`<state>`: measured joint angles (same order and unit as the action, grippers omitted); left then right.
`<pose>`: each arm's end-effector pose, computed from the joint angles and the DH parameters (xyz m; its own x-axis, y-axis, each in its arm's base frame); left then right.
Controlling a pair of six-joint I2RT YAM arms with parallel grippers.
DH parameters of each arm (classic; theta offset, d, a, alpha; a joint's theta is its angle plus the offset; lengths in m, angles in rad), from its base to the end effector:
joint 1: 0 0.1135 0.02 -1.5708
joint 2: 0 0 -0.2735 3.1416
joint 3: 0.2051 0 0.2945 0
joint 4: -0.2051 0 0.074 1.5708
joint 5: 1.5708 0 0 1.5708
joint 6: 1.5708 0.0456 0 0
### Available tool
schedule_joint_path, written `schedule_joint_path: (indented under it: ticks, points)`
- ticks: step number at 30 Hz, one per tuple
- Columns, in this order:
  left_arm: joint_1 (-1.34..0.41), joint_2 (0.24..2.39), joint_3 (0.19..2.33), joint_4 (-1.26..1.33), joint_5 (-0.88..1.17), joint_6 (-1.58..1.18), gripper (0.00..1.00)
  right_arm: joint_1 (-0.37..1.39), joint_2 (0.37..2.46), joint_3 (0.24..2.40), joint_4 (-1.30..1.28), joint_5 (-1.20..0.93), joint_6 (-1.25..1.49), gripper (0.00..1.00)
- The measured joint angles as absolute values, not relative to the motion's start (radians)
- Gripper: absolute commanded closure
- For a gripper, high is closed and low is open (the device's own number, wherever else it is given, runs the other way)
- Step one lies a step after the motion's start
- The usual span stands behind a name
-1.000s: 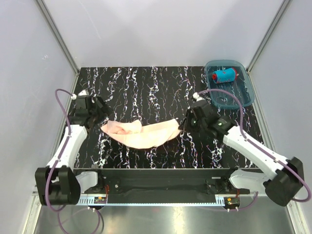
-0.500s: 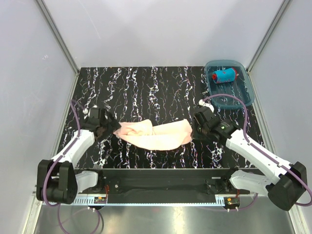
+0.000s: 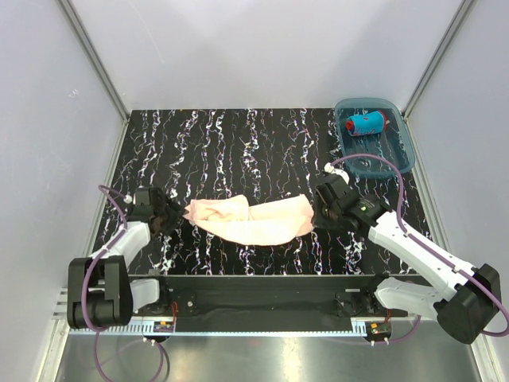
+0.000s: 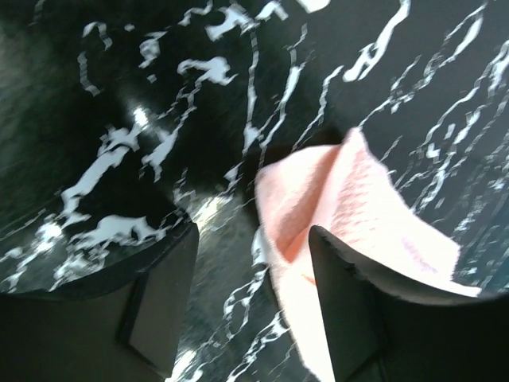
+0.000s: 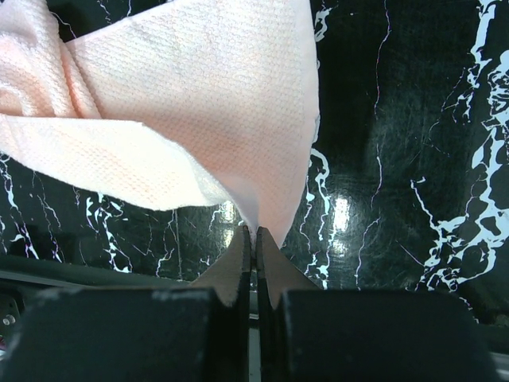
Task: Roll the towels
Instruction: Flatten the towel
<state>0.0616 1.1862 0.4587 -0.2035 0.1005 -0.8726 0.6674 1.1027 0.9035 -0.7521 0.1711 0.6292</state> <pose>0.2437 0.0104 0.1243 -0.5136 -0.7953 -0.3221 -0.6143 0.6029 -0.5091 0.2091 0.1549 0.2625 -0.8302 0.0841 -0.5510 -0.0540 0.9718 0.2296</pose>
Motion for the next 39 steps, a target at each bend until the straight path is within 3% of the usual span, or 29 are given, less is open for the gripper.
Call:
schedule_joint_path:
  ticks: [5,6,13,16,23,27,32,39]
  points:
    - [0.069,1.242,0.455,-0.112,0.130,-0.901,0.48,0.667,1.103,0.900,-0.751,0.171,0.628,1.00]
    - [0.071,1.252,0.455,-0.097,0.133,-0.904,0.57,0.667,1.103,0.899,-0.749,0.171,0.628,1.00]
    - [0.073,1.301,0.448,-0.050,0.147,-0.913,0.92,0.667,1.103,0.891,-0.746,0.171,0.625,1.00]
    - [0.073,1.315,0.449,-0.033,0.154,-0.911,1.00,0.667,1.103,0.891,-0.746,0.171,0.625,1.00]
    - [0.073,1.337,0.471,-0.031,0.175,-0.878,1.00,0.667,1.103,0.891,-0.748,0.173,0.624,1.00]
    - [0.073,1.195,0.501,-0.181,0.139,-0.823,1.00,0.667,1.103,0.912,-0.770,0.177,0.615,1.00]
    - [0.073,0.959,0.737,-0.410,0.076,-0.729,1.00,0.667,1.079,1.017,-0.804,0.196,0.596,1.00]
    - [0.073,0.791,1.081,-0.679,0.044,-0.630,1.00,0.667,0.944,1.126,-0.837,0.200,0.581,1.00]
